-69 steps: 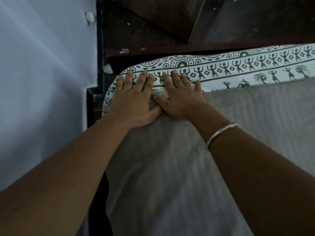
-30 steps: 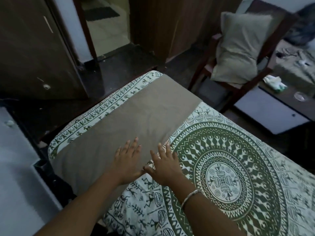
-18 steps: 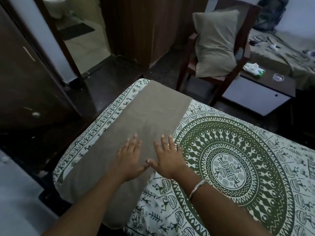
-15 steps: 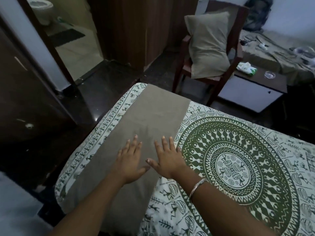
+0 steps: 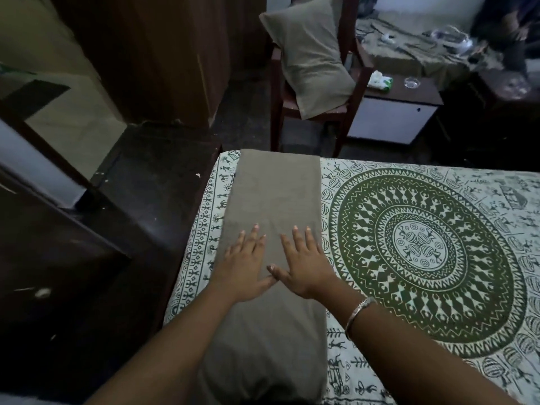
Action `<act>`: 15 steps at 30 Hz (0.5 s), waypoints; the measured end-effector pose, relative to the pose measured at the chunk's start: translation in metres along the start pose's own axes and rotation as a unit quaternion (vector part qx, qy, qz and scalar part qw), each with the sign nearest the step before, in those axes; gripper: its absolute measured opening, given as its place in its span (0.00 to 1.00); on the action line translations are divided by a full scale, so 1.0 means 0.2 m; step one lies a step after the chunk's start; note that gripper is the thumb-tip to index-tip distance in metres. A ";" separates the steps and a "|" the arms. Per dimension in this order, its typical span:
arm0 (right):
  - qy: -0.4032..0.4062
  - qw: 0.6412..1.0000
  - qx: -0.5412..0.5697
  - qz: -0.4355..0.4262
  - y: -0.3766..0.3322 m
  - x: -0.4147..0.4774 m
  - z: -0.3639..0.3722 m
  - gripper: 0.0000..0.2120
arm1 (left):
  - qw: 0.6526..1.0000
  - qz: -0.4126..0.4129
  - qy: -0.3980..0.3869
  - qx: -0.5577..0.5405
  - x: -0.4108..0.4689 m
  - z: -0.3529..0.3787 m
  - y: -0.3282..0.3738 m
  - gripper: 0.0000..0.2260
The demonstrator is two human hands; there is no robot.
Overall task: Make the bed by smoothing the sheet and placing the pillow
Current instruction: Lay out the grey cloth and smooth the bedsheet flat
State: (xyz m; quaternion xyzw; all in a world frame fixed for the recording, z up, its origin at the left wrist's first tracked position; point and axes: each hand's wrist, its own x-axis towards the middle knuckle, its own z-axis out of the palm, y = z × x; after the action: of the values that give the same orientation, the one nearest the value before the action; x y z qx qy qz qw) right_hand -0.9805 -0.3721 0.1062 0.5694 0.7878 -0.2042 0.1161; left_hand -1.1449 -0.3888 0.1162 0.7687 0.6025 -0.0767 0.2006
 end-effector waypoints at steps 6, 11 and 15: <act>-0.016 1.000 0.015 -0.011 -0.10 0.03 0.07 0.40 | 0.999 0.006 -0.021 0.044 -0.16 0.02 -0.15 0.41; -0.020 0.998 0.042 -0.029 -0.21 0.14 0.09 0.51 | 0.997 -0.040 -0.036 0.053 -0.21 -0.05 -0.29 0.41; -0.016 0.998 0.044 -0.032 -0.22 0.19 0.10 0.61 | 0.998 -0.042 -0.030 0.021 -0.15 -0.04 -0.34 0.41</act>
State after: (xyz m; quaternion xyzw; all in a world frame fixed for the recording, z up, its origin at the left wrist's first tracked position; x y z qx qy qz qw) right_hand -1.0360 -0.3601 0.0815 0.5448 0.7941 -0.2512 0.0971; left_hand -1.2190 -0.3988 0.1184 0.7441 0.6264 -0.1203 0.1989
